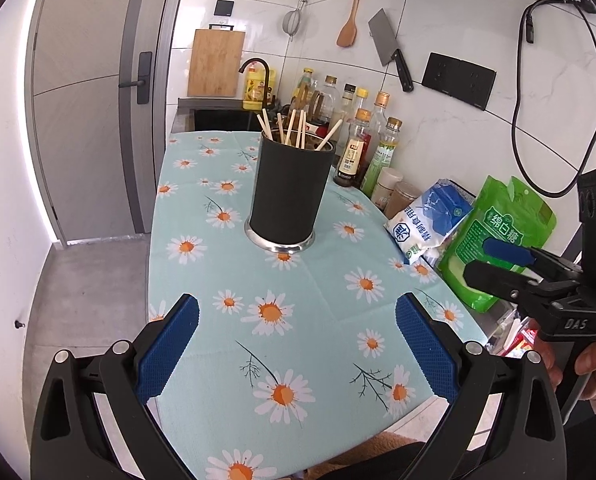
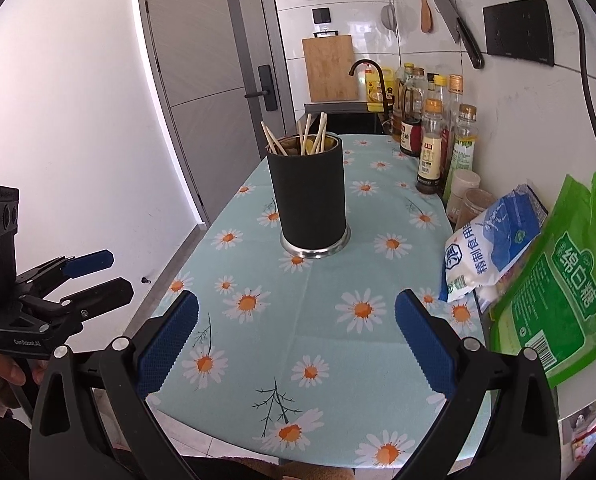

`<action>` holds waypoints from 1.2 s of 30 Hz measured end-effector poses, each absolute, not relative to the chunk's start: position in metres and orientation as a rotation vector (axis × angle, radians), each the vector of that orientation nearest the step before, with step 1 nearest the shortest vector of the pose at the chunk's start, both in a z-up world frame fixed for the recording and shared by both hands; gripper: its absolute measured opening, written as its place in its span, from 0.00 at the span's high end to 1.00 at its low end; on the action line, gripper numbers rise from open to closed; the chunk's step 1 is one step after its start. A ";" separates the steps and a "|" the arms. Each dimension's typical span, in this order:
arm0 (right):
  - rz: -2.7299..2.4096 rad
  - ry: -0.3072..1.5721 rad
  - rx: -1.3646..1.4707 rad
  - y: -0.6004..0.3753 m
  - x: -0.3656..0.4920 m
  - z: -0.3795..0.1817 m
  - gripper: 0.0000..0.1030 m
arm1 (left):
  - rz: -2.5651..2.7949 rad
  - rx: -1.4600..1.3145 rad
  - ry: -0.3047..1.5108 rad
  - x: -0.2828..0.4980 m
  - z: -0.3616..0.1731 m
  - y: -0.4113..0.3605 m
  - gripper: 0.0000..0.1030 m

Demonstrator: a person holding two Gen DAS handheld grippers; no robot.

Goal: Organize utensils

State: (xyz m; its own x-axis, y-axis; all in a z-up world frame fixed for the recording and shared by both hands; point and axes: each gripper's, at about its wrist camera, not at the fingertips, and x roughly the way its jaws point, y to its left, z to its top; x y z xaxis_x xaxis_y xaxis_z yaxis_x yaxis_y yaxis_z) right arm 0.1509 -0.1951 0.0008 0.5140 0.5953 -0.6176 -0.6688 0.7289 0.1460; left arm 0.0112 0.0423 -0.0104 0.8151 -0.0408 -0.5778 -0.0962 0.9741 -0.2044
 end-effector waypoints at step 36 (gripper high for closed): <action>0.773 0.739 -0.112 -0.195 0.141 -0.012 0.05 | 0.052 -0.234 0.639 -0.001 -0.016 0.038 0.07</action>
State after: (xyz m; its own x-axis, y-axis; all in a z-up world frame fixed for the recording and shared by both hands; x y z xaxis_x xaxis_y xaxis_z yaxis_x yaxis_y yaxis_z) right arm 0.1413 -0.1950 -0.0117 0.4812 0.5950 -0.6438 -0.6701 0.7231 0.1674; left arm -0.0008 0.0384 -0.0156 0.8026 -0.0242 -0.5960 -0.1196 0.9724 -0.2005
